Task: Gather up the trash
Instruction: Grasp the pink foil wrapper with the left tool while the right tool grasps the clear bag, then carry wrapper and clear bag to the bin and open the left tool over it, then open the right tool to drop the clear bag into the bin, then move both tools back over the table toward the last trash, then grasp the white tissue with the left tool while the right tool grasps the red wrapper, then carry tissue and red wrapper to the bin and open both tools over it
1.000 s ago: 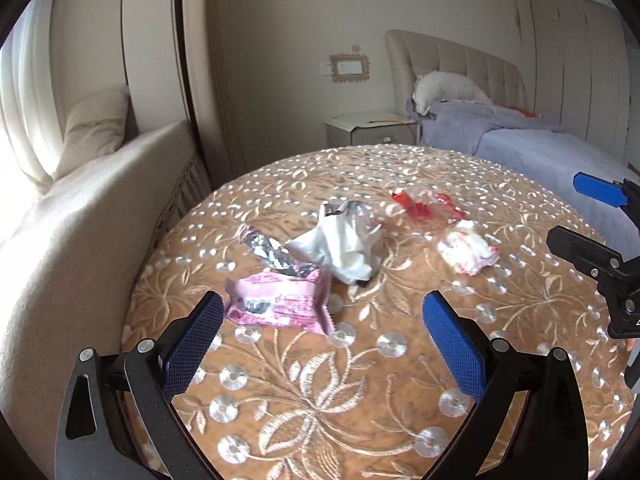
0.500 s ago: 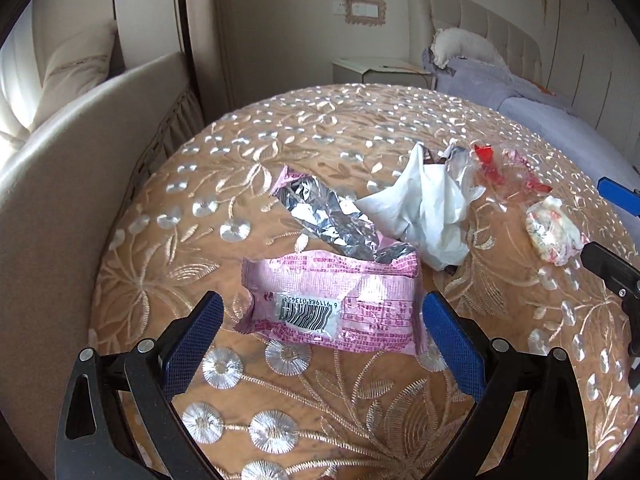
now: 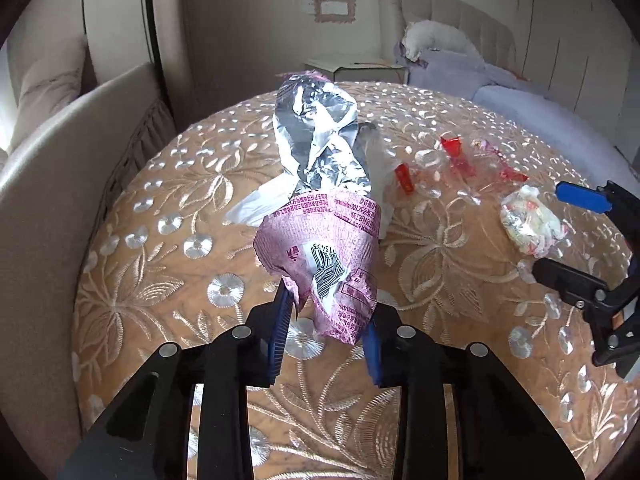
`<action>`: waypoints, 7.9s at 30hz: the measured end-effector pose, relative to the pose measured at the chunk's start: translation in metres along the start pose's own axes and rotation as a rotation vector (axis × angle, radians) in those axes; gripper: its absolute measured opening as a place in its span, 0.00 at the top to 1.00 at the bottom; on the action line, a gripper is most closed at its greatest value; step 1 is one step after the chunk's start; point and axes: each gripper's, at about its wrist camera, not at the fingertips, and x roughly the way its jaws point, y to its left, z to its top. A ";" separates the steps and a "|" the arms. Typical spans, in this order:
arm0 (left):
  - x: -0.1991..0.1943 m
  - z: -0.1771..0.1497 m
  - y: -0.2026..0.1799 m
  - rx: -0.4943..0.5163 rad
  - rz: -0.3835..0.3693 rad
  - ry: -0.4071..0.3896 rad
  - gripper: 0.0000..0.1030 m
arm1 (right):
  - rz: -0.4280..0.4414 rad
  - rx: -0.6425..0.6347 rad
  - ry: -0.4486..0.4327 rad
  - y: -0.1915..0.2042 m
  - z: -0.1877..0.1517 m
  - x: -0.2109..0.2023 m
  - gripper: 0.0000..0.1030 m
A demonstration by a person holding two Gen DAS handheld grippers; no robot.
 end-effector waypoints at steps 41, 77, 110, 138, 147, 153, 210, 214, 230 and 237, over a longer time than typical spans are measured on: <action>-0.119 -0.044 -0.158 0.159 -0.285 -0.153 0.69 | -0.127 0.125 -0.145 -0.027 -0.068 -0.192 0.51; -0.093 -0.095 -0.461 0.563 -0.631 0.034 0.69 | -0.528 0.444 -0.059 -0.145 -0.247 -0.302 0.50; -0.002 -0.133 -0.566 0.817 -0.510 0.192 0.05 | -0.552 0.674 0.066 -0.225 -0.338 -0.266 0.50; -0.081 -0.055 -0.367 0.452 -0.334 -0.072 0.05 | -0.574 0.541 -0.012 -0.204 -0.270 -0.245 0.04; -0.100 -0.031 -0.263 0.246 -0.256 -0.164 0.05 | -0.439 0.315 -0.157 -0.145 -0.170 -0.229 0.04; -0.111 -0.025 -0.182 0.067 -0.188 -0.223 0.05 | -0.380 0.140 -0.237 -0.090 -0.115 -0.206 0.04; 0.072 0.088 0.017 -0.047 0.039 0.045 0.05 | 0.057 -0.126 0.093 -0.032 0.068 0.090 0.09; 0.086 0.090 0.014 -0.020 -0.021 0.091 0.42 | 0.092 -0.123 0.131 -0.031 0.067 0.098 0.47; 0.025 0.079 -0.019 0.032 -0.048 -0.021 0.61 | 0.075 -0.084 0.069 -0.037 0.055 0.047 0.87; -0.025 0.060 -0.062 0.082 -0.037 -0.086 0.61 | 0.075 -0.036 -0.018 -0.044 0.038 -0.025 0.87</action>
